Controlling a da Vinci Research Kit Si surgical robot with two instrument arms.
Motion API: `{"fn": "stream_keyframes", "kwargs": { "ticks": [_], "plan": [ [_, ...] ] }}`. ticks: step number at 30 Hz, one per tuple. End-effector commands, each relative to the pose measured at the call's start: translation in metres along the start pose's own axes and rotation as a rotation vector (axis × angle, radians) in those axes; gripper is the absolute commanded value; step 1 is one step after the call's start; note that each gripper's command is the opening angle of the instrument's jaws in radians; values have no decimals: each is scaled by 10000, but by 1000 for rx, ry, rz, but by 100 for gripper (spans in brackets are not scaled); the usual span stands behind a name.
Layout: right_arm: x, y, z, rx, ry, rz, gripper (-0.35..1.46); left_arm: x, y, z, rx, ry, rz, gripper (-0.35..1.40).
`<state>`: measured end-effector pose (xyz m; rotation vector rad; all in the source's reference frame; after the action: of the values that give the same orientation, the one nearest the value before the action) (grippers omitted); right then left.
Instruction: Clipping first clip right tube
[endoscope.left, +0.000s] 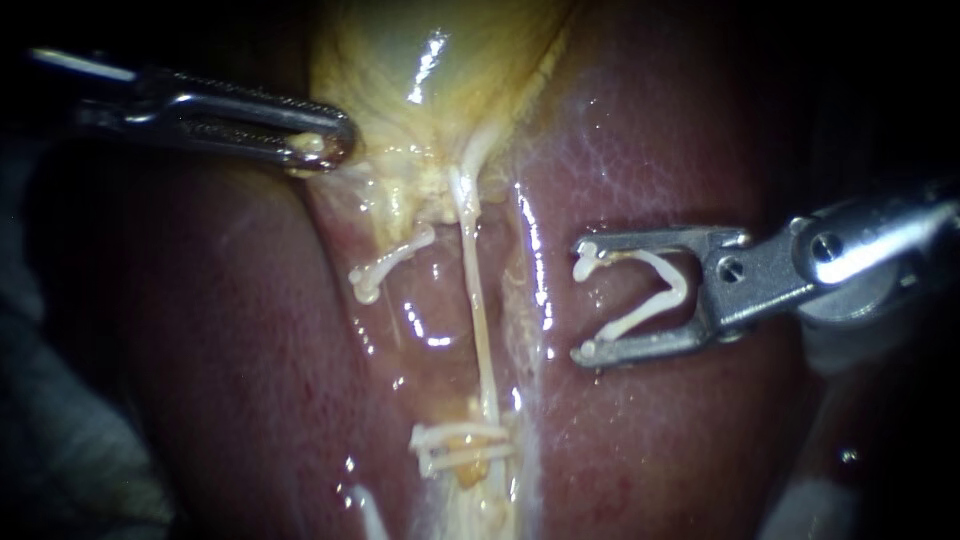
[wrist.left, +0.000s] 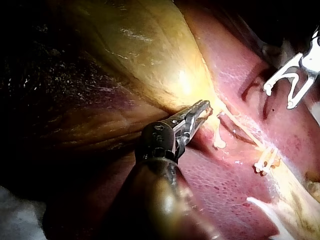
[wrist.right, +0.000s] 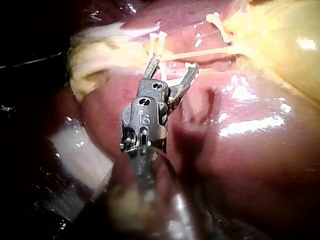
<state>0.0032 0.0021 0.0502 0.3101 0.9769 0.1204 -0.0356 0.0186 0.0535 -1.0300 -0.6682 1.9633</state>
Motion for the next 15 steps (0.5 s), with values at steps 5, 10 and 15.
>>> {"fn": "stream_keyframes", "kwargs": {
  "ticks": [5, 10, 15],
  "plan": [
    [-6, -1, 16, -4, 4, 44, 48, -1, -1, 1, 0, 0, 1, -35],
    [-18, -2, 31, 11, 5, 119, 48, -1, -1, 1, 0, 0, 1, -35],
    [-34, -3, 51, 35, 5, 185, 48, -1, -1, 1, 0, 0, 1, -35]
  ]
}}
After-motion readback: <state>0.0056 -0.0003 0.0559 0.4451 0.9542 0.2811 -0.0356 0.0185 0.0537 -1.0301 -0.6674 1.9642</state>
